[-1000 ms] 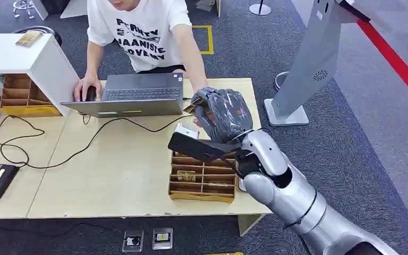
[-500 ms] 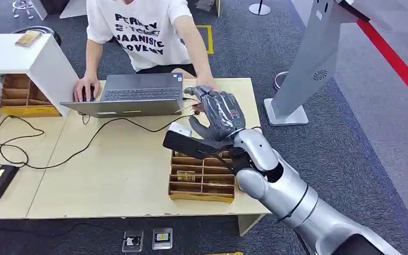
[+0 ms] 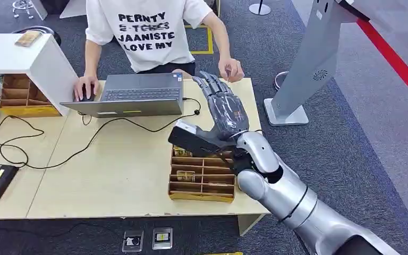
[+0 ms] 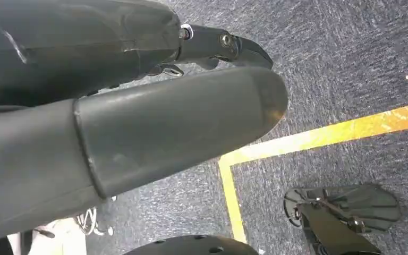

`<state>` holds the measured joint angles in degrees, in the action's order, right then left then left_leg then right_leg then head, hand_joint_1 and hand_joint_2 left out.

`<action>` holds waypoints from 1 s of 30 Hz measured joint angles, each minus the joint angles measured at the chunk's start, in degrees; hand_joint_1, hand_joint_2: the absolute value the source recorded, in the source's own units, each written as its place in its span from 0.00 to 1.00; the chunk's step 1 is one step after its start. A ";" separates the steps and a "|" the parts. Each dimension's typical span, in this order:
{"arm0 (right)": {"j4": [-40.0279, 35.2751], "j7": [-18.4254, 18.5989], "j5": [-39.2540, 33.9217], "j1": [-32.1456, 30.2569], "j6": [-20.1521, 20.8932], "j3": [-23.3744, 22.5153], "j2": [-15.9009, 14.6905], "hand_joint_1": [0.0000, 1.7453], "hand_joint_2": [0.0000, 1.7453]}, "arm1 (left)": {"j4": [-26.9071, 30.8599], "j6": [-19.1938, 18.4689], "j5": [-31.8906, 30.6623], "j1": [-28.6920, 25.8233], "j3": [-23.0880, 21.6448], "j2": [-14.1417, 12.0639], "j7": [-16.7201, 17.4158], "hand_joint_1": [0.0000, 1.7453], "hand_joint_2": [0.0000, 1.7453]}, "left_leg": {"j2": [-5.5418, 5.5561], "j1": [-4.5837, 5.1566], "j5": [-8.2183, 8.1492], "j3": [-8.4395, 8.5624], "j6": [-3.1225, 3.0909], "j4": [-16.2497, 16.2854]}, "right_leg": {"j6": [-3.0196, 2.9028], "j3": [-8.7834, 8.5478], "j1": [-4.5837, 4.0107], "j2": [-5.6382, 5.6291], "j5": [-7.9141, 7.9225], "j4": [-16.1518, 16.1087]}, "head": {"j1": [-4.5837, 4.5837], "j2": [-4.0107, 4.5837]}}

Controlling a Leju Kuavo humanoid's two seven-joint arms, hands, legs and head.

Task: Pass the card to the sensor for recognition and then transmit it.

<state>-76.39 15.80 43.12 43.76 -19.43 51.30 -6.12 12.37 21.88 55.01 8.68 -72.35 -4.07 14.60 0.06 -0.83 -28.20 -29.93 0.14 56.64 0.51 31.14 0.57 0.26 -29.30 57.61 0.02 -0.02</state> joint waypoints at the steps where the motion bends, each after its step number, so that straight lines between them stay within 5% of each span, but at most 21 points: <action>1: 0.00 0.00 -0.24 -0.14 -0.31 -0.02 -0.09 0.00 1.00 | 0.00 0.07 0.04 -0.01 -0.04 0.00 0.00 0.00 0.00 | 0.00 0.00 0.00 0.00 0.00 0.00 | 0.00 0.00 0.00 0.00 0.00 0.00 | 0.00 0.00; 12: -7.01 -7.54 -15.58 -9.67 -11.65 -3.60 -1.35 0.00 1.00 | 0.00 0.83 3.10 -1.18 -0.04 0.00 -0.98 0.00 0.00 | -0.05 0.00 -0.02 0.02 0.01 0.00 | -0.01 0.03 0.00 -0.01 -0.01 -0.01 | 0.00 0.00; 30: -21.97 -11.98 -29.05 -30.05 -13.18 -12.88 -6.67 0.00 1.00 | 0.00 1.16 4.66 -1.68 -0.02 0.00 -1.38 0.00 0.00 | -0.08 0.00 -0.03 0.03 0.02 0.00 | -0.01 0.02 0.00 -0.04 -0.01 -0.03 | 0.00 0.00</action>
<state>-98.36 3.82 14.08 13.71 -32.61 38.42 -12.79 12.37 23.04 59.67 7.00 -72.37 -4.07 13.22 -0.02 -0.83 -28.24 -29.91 0.16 56.63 0.50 31.16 0.57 0.22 -29.31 57.58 0.02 -0.02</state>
